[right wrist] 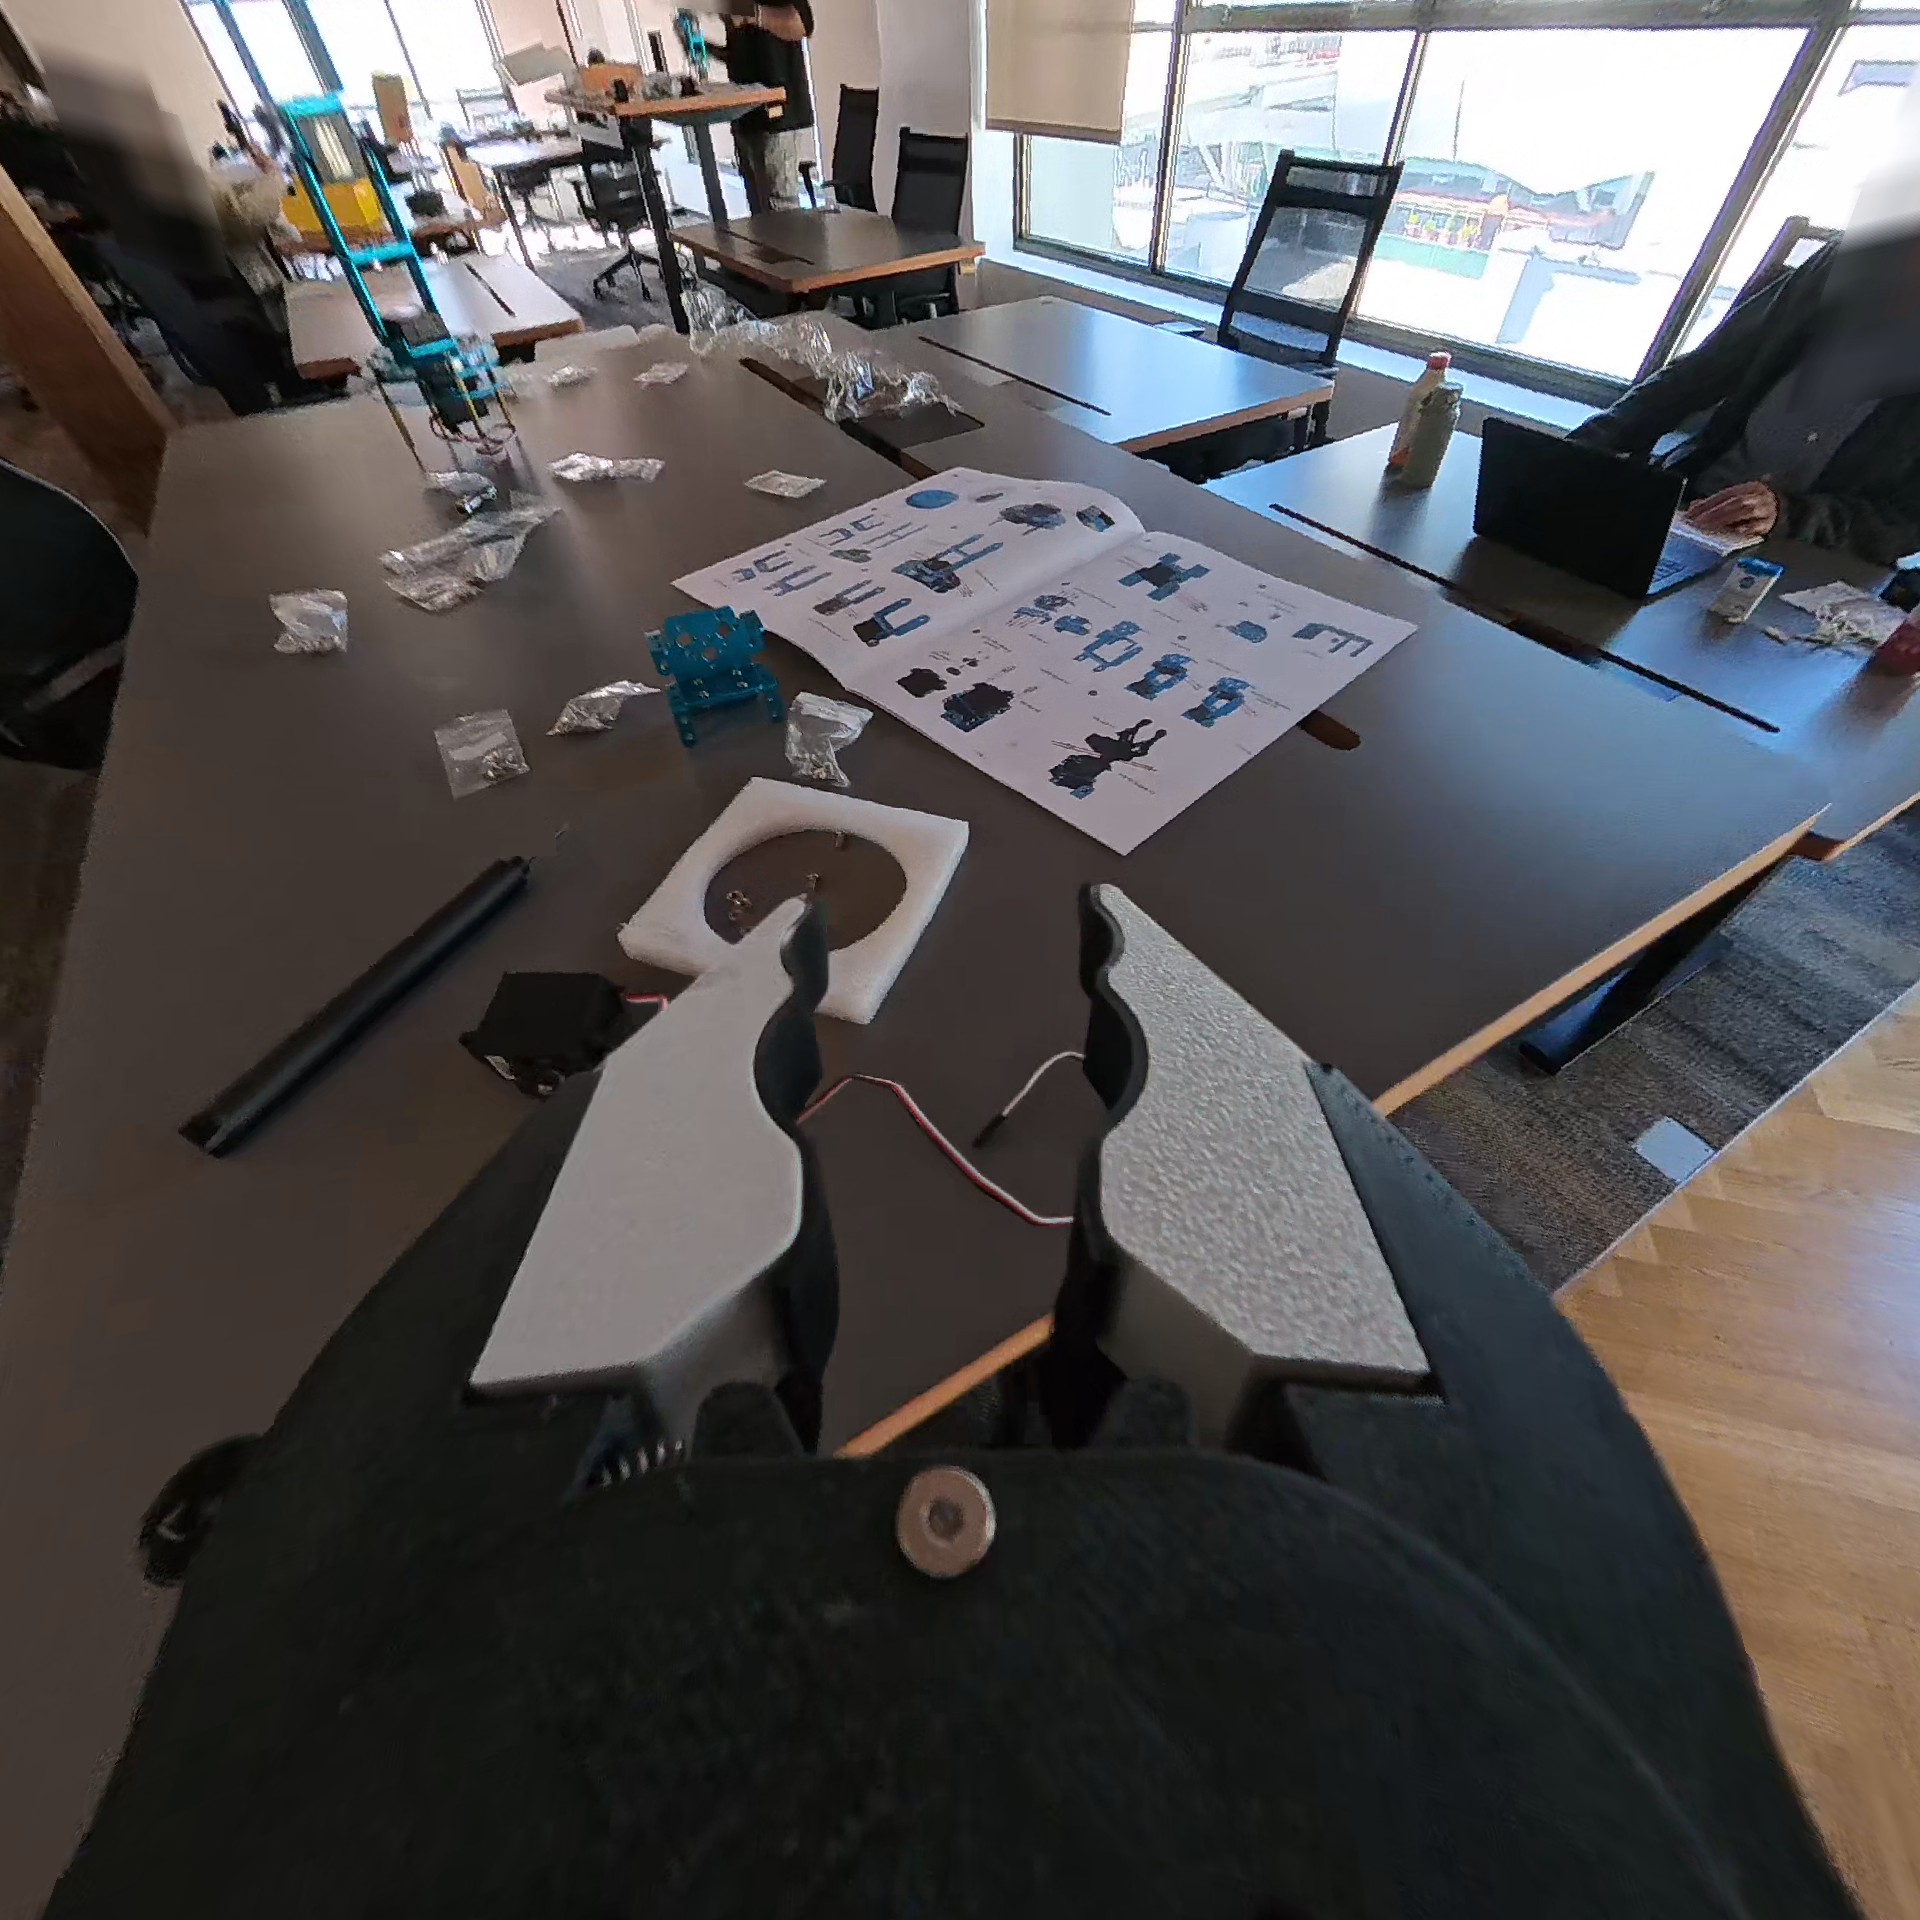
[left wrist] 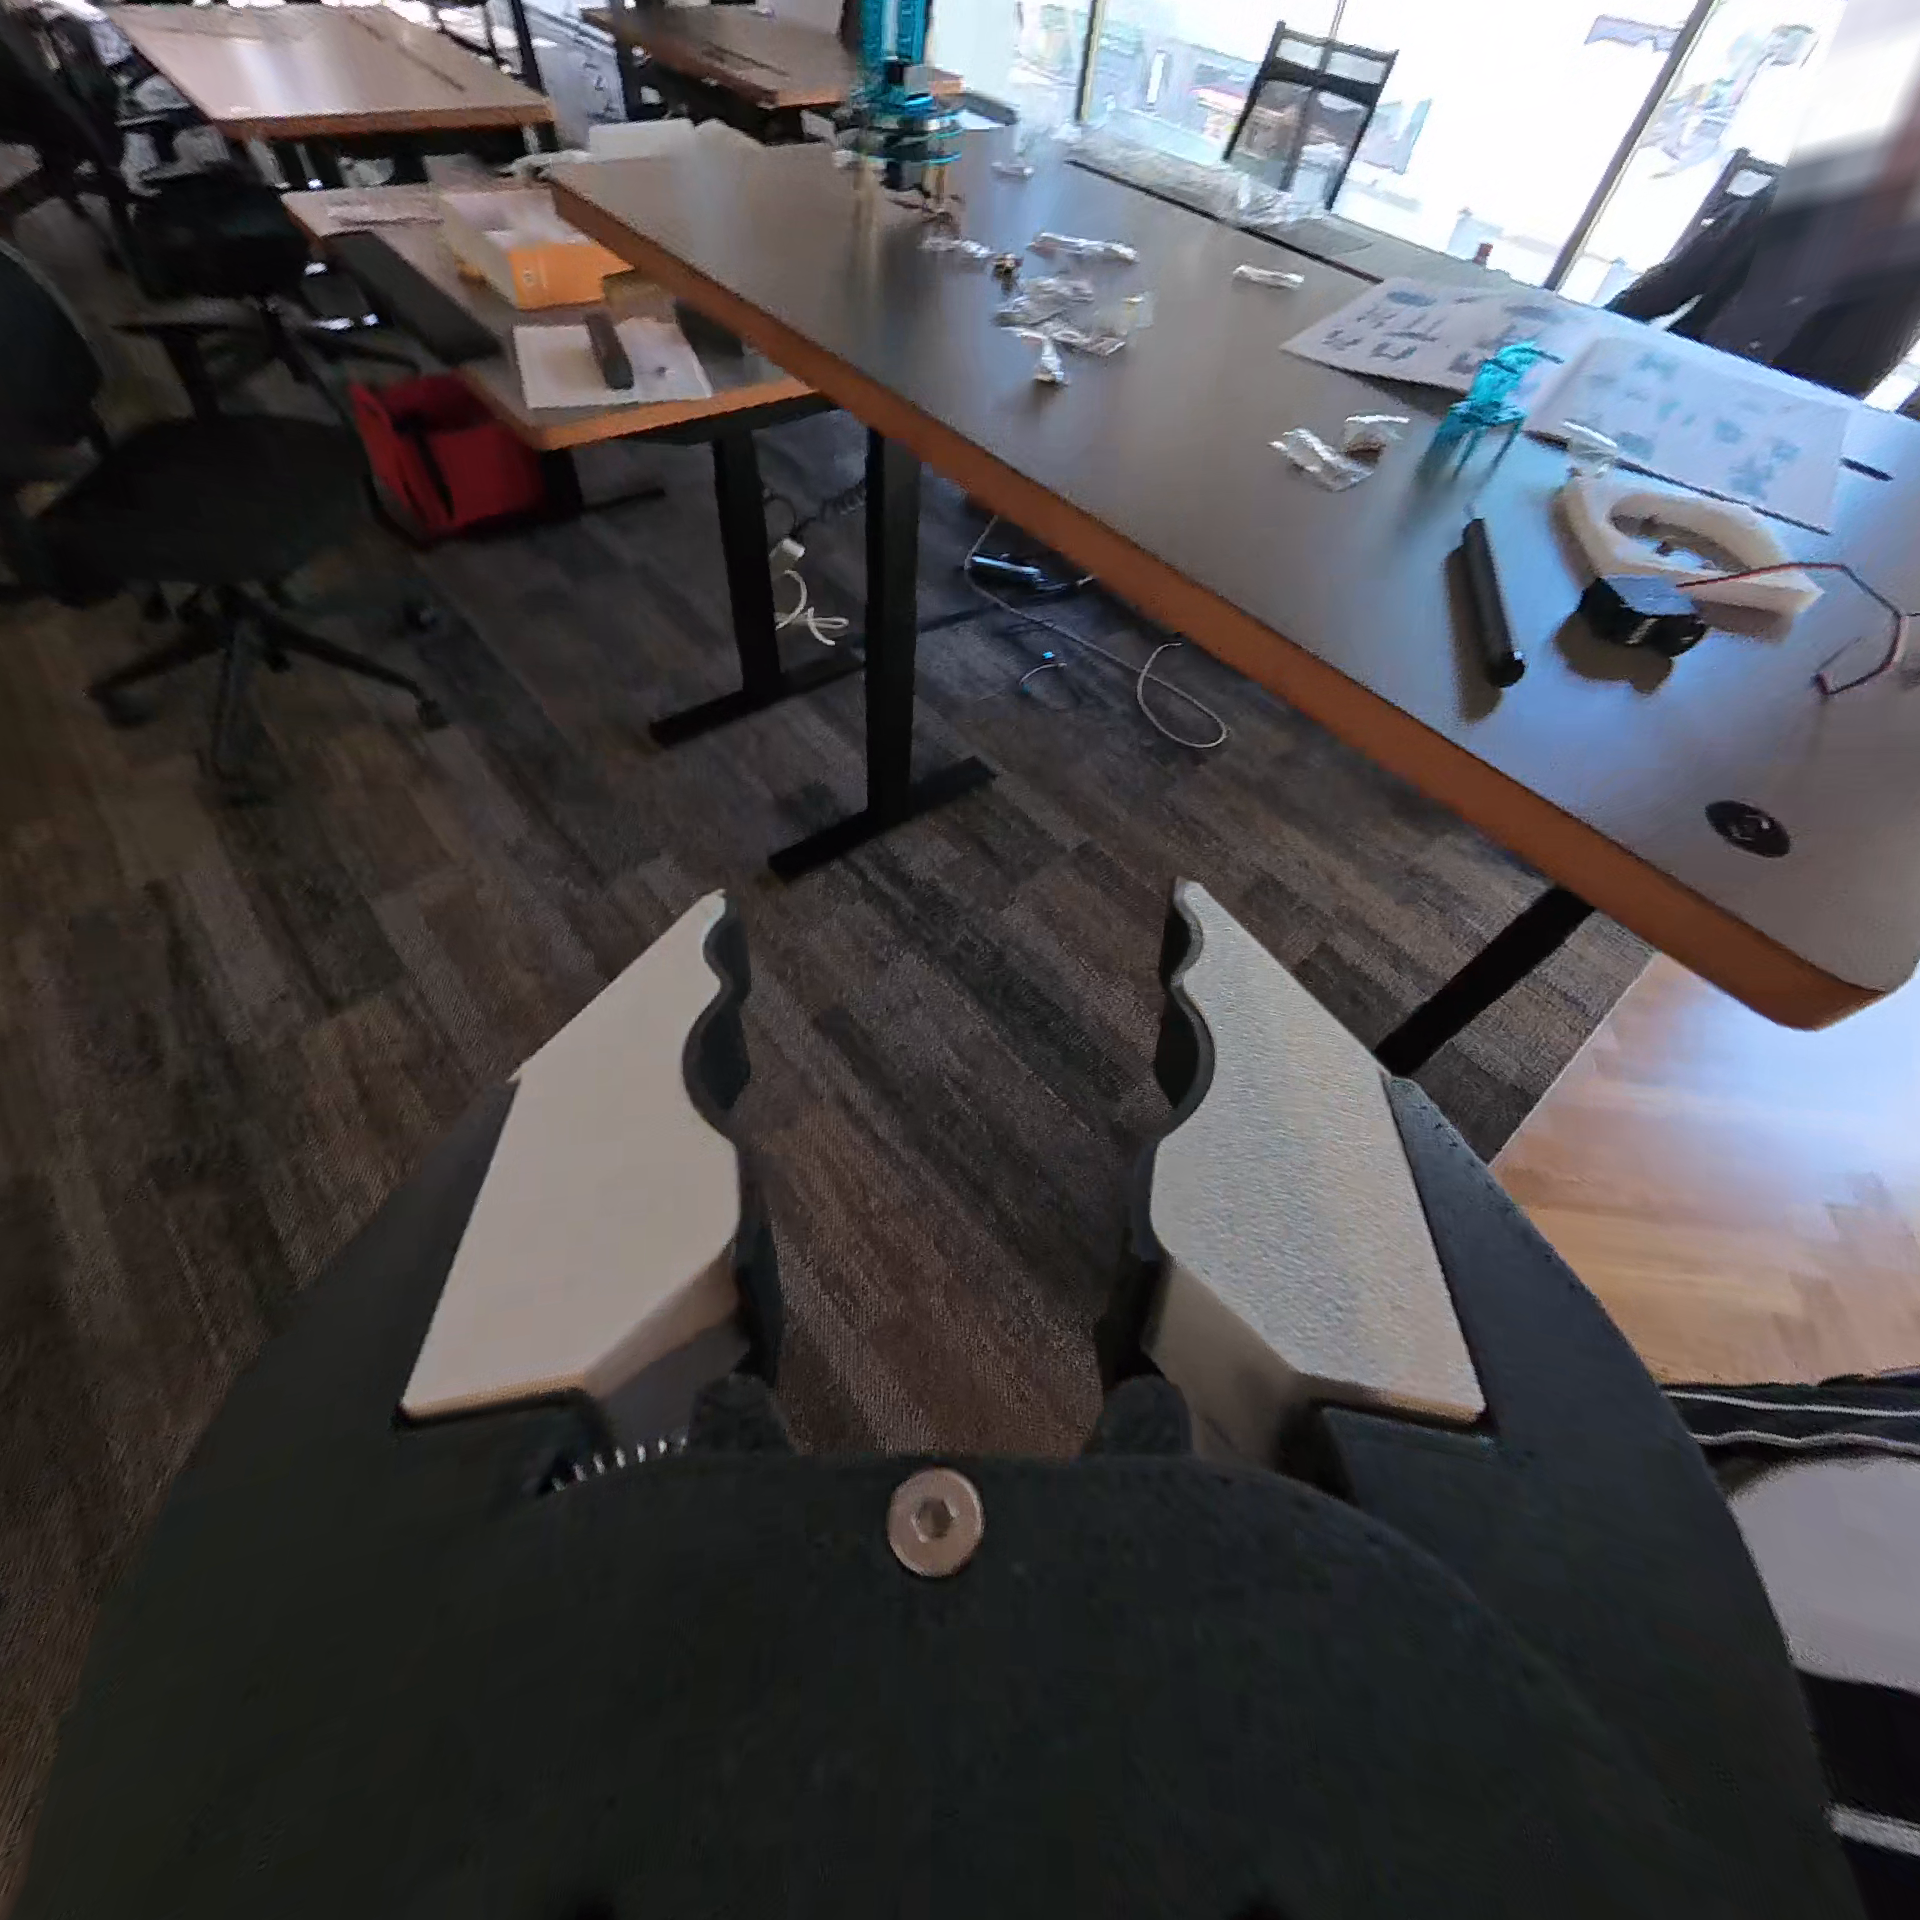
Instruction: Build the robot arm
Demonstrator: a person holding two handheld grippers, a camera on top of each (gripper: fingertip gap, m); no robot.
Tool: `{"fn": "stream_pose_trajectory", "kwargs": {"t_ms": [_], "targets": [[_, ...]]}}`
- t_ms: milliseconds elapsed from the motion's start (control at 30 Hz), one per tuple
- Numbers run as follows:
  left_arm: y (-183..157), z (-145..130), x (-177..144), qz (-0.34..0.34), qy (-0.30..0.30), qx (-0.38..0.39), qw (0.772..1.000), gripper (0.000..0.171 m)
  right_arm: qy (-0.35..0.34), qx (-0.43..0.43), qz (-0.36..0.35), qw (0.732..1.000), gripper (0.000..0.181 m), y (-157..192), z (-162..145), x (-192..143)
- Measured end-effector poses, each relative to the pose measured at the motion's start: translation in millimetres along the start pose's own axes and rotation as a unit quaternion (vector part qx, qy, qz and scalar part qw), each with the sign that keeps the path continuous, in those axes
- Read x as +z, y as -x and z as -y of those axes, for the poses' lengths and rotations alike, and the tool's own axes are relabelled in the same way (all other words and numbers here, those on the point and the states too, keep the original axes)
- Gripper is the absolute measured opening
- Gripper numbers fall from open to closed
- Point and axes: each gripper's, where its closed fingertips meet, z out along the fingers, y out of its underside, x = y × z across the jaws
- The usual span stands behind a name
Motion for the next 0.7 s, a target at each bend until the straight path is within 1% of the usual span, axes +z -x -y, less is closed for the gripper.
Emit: {"fn": "stream_pose_trajectory", "kwargs": {"t_ms": [67,100,167,200,233,267,333,400,467,567,633,700], "targets": [[-17,4,14,-0.023,0.001,0.007,1.000,0.076,0.014,-0.040,-0.002,0.999,0.046,-5,-2,1],[-28,5,21,-0.039,0.000,0.010,0.999,0.071,0.025,-0.067,-0.005,0.997,0.045,-10,-5,3],[-57,10,39,-0.085,-0.003,0.016,0.996,0.058,0.058,-0.137,-0.021,0.989,0.044,-27,-14,7],[-74,13,49,-0.107,-0.004,0.018,0.994,0.055,0.073,-0.166,-0.031,0.983,0.044,-38,-19,10],[-91,16,61,-0.127,-0.004,0.020,0.992,0.054,0.081,-0.187,-0.026,0.979,0.044,-45,-22,15],[-109,19,74,-0.144,-0.003,0.024,0.989,0.054,0.085,-0.198,-0.003,0.976,0.044,-47,-25,20],[-147,29,102,-0.179,0.000,0.026,0.983,0.049,0.101,-0.199,0.044,0.974,0.040,-52,-33,32],[-192,43,130,-0.227,0.000,0.019,0.974,0.050,0.108,-0.186,0.081,0.973,0.041,-56,-41,44],[-235,51,160,-0.266,0.008,0.020,0.964,0.055,0.091,-0.179,0.128,0.971,0.040,-52,-48,56],[-286,49,209,-0.280,0.050,0.049,0.957,0.073,0.083,-0.166,0.200,0.962,0.040,-43,-60,74],[-320,45,234,-0.289,0.072,0.069,0.952,0.074,0.084,-0.152,0.241,0.955,0.038,-38,-66,86],[-346,41,255,-0.285,0.080,0.087,0.951,0.073,0.096,-0.140,0.260,0.950,0.037,-41,-71,102]]}}
